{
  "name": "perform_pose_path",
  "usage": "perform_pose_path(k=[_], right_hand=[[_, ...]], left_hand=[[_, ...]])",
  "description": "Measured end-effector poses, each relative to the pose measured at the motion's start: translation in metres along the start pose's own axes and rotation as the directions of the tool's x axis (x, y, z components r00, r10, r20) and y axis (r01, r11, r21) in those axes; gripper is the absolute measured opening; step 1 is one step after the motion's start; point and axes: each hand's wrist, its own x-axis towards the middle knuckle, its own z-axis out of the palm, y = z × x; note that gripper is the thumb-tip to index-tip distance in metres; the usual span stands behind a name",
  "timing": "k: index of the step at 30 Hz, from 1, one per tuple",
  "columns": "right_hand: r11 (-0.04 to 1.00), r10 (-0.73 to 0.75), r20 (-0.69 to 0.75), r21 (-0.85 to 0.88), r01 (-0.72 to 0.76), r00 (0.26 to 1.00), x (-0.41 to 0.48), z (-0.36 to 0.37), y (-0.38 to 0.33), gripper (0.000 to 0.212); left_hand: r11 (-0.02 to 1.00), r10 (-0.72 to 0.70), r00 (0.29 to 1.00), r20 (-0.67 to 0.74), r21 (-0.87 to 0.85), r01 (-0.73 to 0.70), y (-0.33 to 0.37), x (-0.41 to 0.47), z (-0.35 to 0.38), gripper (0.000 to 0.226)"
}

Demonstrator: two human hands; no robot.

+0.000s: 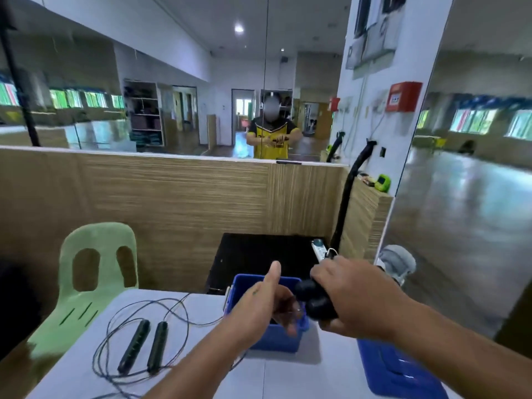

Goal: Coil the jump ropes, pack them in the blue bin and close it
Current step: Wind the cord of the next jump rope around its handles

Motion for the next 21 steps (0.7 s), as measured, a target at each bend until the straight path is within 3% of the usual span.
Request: perform_pose_path(k=[5,8,12,17,21], right_hand=[[0.996,0.09,-0.064,0.036,-0.088,0.994,-0.01,-0.015,-0.009,0.049],[0.977,0.179,-0.107,0.136,-0.164,0.978,-0.017,-0.023,-0.024,0.039],[0.9,0.365,-0.085,0.287,-0.328,0.927,-0.026,-0.031,-0.047,0.038],[0.708,0.556,0.018,0.515,-0.484,0.831,-0.033,-0.031,-0.075,0.037],[0.411,0.647,0.061,0.812,-0.414,0.76,-0.036,-0.032,-0.086,0.025]], left_hand=[[1.0,0.03,0.997,-0.068,0.007,-0.029,0.01,-0.013,0.01,0.07],[0.999,0.034,0.999,-0.032,-0.034,-0.035,0.011,-0.025,0.007,0.057],[0.999,0.05,0.999,-0.018,0.023,-0.049,0.006,-0.038,-0.001,0.062],[0.995,0.103,0.995,-0.014,-0.015,-0.103,0.005,-0.057,-0.005,0.058],[0.986,0.159,0.987,-0.008,-0.058,-0.159,0.01,-0.07,-0.002,0.064]])
